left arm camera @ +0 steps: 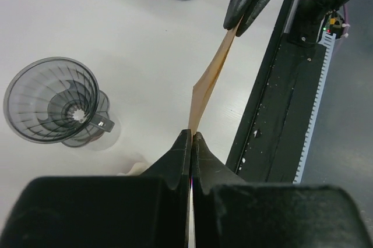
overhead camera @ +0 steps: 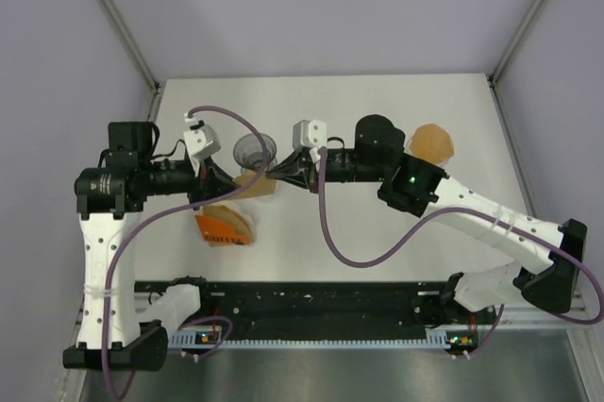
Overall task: Place the coffee filter in the dripper
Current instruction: Place the coffee filter in the coffee dripper.
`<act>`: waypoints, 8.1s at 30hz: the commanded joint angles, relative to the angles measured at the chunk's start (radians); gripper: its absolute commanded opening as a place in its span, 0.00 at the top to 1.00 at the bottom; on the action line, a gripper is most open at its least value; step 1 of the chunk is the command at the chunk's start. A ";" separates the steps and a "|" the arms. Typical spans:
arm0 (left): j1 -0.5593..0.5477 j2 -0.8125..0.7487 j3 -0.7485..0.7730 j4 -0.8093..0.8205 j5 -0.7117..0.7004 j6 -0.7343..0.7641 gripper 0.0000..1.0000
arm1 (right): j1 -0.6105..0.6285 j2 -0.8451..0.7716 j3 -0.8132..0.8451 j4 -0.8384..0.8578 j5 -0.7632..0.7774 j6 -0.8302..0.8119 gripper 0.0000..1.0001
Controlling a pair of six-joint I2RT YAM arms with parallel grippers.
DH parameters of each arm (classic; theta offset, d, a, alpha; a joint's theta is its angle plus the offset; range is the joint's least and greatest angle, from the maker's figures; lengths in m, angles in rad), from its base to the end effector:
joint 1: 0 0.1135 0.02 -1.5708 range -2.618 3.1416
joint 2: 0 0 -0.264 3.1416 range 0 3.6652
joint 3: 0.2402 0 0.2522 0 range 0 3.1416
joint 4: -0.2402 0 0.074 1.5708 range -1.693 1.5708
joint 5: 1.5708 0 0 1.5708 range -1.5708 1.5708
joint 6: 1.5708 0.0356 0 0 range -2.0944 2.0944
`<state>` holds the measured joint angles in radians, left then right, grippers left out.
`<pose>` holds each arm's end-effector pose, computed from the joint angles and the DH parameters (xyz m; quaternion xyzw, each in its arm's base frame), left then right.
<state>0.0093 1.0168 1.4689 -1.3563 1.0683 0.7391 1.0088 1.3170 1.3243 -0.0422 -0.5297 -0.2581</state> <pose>0.1319 -0.0300 0.4274 0.4458 0.7003 -0.3449 0.4380 0.1462 0.2659 0.4272 -0.5575 0.4519 0.4210 0.5547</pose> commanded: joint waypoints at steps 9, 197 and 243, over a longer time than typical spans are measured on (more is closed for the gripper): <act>-0.005 -0.262 0.012 0.274 -0.455 0.256 1.00 | -0.140 -0.033 0.026 0.174 0.017 0.377 0.19; -0.585 -0.077 0.042 0.533 -0.312 -0.587 1.00 | -0.116 0.036 0.277 -0.200 -0.447 0.298 0.65; -0.585 -0.050 0.090 0.655 -0.182 -0.721 0.92 | -0.164 -0.010 0.314 -0.450 -0.529 0.069 1.00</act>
<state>-0.5720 0.9779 1.5314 -0.7582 0.8436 0.0460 0.8486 1.3163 1.5993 -0.5045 -1.0454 -0.1654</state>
